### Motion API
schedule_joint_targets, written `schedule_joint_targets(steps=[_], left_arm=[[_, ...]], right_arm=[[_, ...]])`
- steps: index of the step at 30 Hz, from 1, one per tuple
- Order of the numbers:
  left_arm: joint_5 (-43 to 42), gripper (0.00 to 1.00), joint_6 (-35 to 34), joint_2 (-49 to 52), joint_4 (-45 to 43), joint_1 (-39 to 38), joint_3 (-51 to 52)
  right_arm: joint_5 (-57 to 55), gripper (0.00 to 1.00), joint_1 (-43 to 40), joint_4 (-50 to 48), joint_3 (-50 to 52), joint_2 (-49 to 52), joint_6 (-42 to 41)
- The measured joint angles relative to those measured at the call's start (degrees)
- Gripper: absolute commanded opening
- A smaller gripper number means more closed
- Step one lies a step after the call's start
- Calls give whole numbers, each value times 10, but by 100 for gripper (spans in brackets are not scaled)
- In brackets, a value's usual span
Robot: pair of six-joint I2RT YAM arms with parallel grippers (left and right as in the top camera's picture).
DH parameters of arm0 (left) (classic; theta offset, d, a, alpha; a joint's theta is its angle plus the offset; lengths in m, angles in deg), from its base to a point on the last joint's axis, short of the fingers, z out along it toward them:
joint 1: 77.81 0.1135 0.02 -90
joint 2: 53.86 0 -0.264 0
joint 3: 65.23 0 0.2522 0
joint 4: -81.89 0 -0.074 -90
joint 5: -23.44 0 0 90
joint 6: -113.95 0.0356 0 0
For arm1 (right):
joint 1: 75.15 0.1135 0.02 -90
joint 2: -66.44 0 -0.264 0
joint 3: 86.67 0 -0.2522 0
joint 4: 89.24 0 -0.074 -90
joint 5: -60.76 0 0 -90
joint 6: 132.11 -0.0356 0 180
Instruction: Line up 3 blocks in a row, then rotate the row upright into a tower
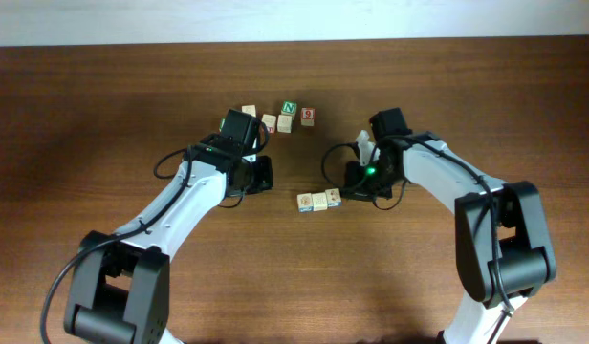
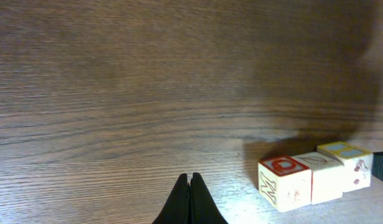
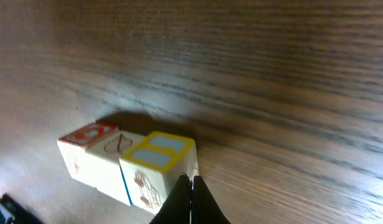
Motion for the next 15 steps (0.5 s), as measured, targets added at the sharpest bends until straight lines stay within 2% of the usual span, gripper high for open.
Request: schedule_joint_targets(steps=[11, 13, 15], left_arm=[[21, 0, -6, 2, -2, 0, 0], [2, 0, -1, 12, -2, 0, 0], [-42, 0, 35, 31, -4, 0, 0]], right_arm=[[-19, 4, 58, 3, 0, 2, -81], [-19, 4, 63, 3, 0, 2, -90], [-19, 4, 63, 3, 0, 2, -91]])
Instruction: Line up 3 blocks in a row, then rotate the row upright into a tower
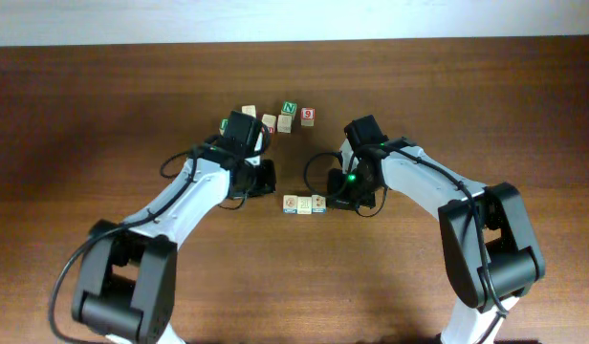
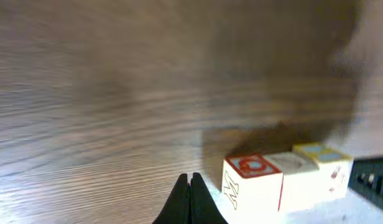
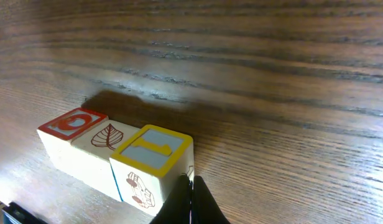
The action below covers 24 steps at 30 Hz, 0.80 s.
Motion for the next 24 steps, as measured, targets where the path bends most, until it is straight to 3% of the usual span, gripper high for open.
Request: schedule_joint_targets(steps=[3, 7, 24], left_arm=[[-82, 0, 86, 31, -1, 0, 0], [-130, 0, 138, 55, -2, 0, 0], [-135, 0, 149, 60, -7, 1, 1]], right_arm=[[0, 4, 0, 0, 0, 0, 0], [0, 4, 0, 0, 0, 0, -1], [7, 4, 0, 3, 0, 0, -2]])
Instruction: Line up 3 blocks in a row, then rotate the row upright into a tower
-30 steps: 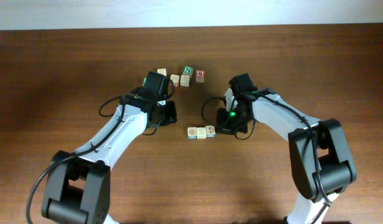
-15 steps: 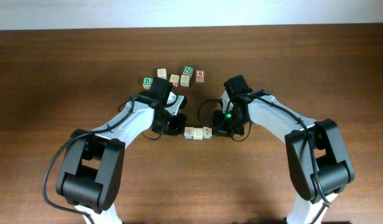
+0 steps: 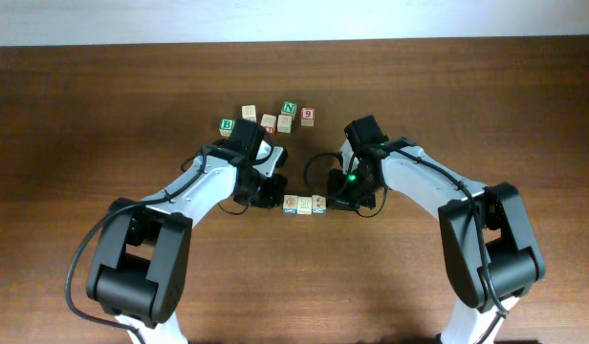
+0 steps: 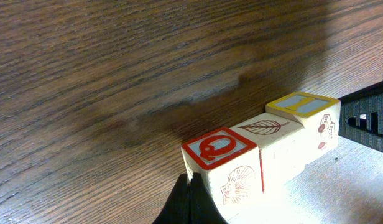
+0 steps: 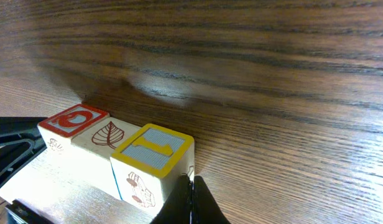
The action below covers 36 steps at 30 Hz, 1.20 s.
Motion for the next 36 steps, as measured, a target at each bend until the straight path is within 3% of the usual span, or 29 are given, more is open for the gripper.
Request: schedule_joint_targets(steps=[36], left_arm=[[57, 0, 0, 2, 4, 16, 2]], right_arm=[[9, 4, 59, 64, -87, -24, 7]])
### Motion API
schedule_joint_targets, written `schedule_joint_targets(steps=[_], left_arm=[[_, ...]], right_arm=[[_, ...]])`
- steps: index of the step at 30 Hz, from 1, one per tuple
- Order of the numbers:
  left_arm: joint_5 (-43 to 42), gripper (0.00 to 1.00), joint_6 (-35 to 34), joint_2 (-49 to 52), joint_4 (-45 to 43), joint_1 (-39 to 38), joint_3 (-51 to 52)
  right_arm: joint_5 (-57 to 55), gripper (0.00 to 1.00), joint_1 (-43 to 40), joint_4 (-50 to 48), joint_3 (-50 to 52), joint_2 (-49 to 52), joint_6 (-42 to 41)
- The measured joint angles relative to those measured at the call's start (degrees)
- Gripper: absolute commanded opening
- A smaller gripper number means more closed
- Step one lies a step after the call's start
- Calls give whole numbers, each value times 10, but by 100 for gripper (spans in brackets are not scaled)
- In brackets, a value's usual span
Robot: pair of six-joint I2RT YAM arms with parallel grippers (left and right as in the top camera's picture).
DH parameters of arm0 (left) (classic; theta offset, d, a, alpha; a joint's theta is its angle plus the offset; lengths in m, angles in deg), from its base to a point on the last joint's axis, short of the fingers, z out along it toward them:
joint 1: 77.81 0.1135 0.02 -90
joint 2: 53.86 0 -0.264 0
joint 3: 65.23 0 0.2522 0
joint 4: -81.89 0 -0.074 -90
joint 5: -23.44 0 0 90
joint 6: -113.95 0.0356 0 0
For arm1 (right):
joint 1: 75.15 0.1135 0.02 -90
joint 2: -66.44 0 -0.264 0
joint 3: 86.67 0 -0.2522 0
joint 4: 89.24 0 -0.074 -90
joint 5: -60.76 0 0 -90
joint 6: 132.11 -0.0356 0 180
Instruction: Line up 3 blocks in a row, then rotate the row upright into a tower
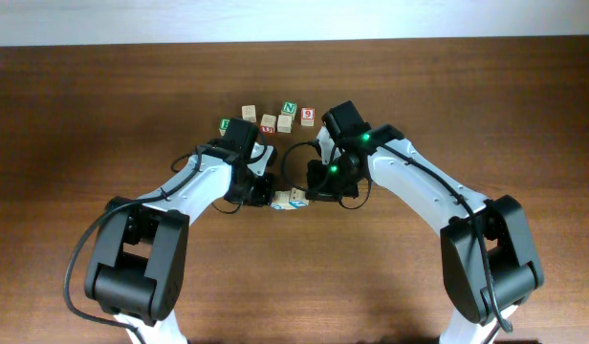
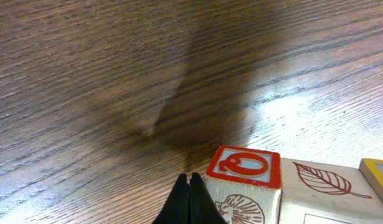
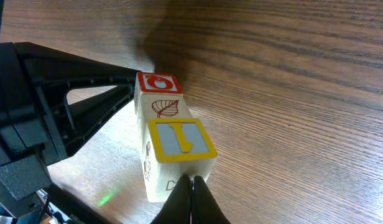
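Three wooden blocks lie in one touching row (image 1: 288, 199): a red-framed Q block (image 2: 244, 168), a leaf block (image 2: 316, 183) and a yellow-framed block with a blue top (image 3: 181, 140). My left gripper (image 2: 190, 183) is shut, with its tip against the Q block's outer side. My right gripper (image 3: 193, 182) is shut too, its tip pressed on the yellow block's end face. The row is pinched between the two tips. In the right wrist view the Q block (image 3: 158, 83) is the far end, and the left gripper's black body (image 3: 73, 93) sits beside it.
Several loose letter blocks sit at the back: a green B (image 1: 226, 125), a green N (image 1: 289, 108), a red 9 (image 1: 307, 115) and plain ones (image 1: 268, 121) between. Both arms crowd the table's middle (image 1: 294, 248) around the row.
The row sits further left and a little further back on the table. My right wrist has swung round to its end, so the row now runs straight away from that camera. Both grippers stay shut.
The row first lay tilted right of centre, with my shut right gripper at the yellow block and the left gripper well off. Then the row lay straight and further left. My left tip then met the Q block. Now the row, held between both tips, has shifted and turned.
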Motion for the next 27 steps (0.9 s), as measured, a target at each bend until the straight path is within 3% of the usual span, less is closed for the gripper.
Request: schedule_joint_targets(steps=[11, 20, 27], left_arm=[[3, 0, 0, 0, 1, 0, 0], [-76, 0, 0, 0, 3, -16, 0], [-37, 0, 0, 0, 46, 26, -46]], right_arm=[[13, 4, 10, -5, -15, -2, 0], [37, 4, 33, -21, -26, -5, -5], [19, 4, 33, 21, -71, -4, -5]])
